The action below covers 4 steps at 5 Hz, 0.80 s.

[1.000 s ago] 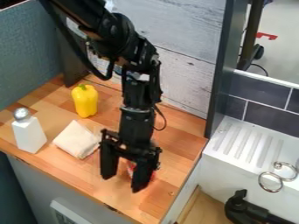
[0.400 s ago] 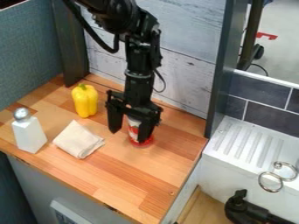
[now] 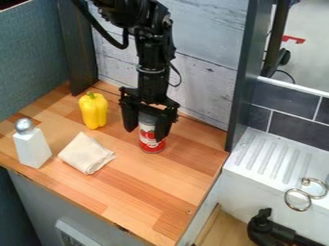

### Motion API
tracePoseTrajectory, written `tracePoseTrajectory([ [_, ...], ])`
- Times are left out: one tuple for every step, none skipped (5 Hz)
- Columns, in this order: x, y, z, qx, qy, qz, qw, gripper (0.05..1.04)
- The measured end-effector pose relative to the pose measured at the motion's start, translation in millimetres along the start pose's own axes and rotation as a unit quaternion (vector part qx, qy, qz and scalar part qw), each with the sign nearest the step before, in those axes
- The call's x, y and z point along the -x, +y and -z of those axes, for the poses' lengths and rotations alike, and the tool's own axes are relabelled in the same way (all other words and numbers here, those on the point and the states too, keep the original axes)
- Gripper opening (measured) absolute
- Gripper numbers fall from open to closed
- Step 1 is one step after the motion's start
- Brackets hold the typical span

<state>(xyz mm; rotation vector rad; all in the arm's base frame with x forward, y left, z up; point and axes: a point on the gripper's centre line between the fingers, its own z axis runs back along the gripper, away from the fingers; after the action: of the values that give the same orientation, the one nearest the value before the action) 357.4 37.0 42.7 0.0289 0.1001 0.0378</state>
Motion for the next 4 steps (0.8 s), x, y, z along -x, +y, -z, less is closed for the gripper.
tracePoseTrajectory([
  [-16, 2, -11, -0.007, -0.039, 0.022, 0.9990, 1.004],
  [-28, 6, -16, -0.021, -0.070, 0.052, 0.9960, 1.004],
  [-25, 8, -24, -0.030, -0.072, 0.060, 0.9951, 1.004],
  [-9, -1, -37, 0.001, -0.056, 0.090, 0.9943, 1.004],
])
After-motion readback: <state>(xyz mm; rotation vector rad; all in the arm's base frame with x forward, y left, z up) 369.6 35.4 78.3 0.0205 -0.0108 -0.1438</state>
